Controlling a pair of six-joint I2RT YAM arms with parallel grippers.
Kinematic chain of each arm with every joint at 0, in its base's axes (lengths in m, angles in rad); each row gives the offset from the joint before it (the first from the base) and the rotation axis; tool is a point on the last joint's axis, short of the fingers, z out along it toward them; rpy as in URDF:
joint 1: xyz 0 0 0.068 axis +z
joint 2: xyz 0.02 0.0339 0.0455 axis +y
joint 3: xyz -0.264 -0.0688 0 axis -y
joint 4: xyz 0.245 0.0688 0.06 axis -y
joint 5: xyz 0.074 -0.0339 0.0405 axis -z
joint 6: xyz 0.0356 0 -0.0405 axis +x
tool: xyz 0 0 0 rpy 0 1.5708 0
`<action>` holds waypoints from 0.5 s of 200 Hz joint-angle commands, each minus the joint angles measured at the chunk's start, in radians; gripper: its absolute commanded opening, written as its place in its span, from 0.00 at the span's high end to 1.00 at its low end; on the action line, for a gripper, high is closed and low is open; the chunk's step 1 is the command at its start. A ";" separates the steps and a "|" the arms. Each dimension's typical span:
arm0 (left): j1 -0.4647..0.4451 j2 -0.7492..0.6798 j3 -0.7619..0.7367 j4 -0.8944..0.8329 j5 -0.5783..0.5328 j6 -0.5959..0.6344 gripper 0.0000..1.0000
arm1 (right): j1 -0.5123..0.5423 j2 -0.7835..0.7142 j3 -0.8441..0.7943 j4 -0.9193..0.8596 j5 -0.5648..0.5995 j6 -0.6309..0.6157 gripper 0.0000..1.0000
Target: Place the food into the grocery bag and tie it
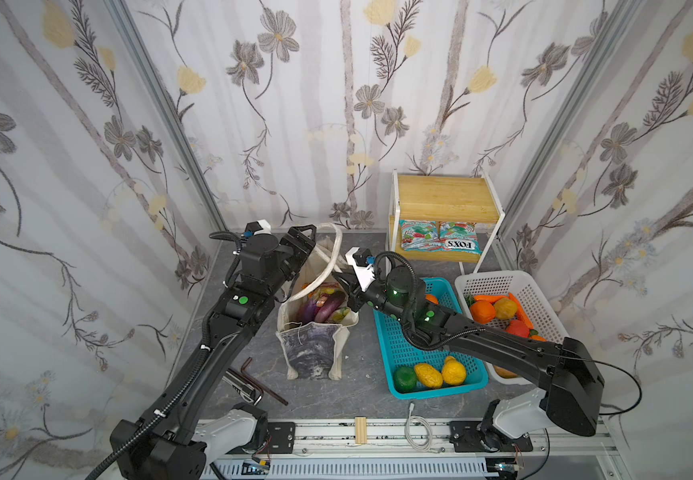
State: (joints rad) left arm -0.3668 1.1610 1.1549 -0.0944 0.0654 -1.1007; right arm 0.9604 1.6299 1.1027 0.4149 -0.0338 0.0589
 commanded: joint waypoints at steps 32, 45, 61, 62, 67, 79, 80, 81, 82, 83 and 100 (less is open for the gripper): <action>0.019 0.052 0.014 0.117 0.042 -0.003 0.70 | 0.001 -0.018 -0.011 0.054 -0.052 -0.009 1.00; 0.028 0.055 0.027 0.123 0.046 0.018 1.00 | -0.002 -0.024 -0.019 0.055 -0.051 -0.009 1.00; 0.028 0.057 0.053 0.129 0.073 0.048 1.00 | -0.030 -0.028 -0.017 0.050 -0.118 0.039 1.00; 0.027 0.057 0.054 0.129 0.075 0.050 1.00 | -0.033 -0.028 -0.017 0.049 -0.127 0.044 1.00; 0.028 0.054 0.059 0.129 0.082 0.058 1.00 | -0.051 -0.028 -0.015 0.048 -0.168 0.069 0.96; 0.031 0.042 0.066 0.130 0.085 0.069 1.00 | -0.102 -0.065 -0.019 0.056 -0.280 0.120 0.62; 0.031 0.040 0.065 0.130 0.085 0.069 1.00 | -0.108 -0.067 -0.019 0.056 -0.288 0.123 0.57; 0.031 0.039 0.066 0.130 0.086 0.068 1.00 | -0.112 -0.069 -0.020 0.057 -0.296 0.126 0.53; 0.030 0.038 0.066 0.130 0.086 0.068 1.00 | -0.117 -0.071 -0.021 0.057 -0.307 0.134 0.50; 0.030 0.037 0.065 0.130 0.086 0.068 1.00 | -0.120 -0.074 -0.022 0.058 -0.316 0.136 0.47; 0.032 0.030 0.066 0.130 0.113 0.071 1.00 | -0.181 -0.120 -0.045 0.047 -0.370 0.139 0.26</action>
State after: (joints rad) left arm -0.3416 1.2041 1.2072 -0.0334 0.1612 -1.0611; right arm 0.8356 1.5646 1.0767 0.4129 -0.2489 0.1421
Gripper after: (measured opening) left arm 0.086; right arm 0.404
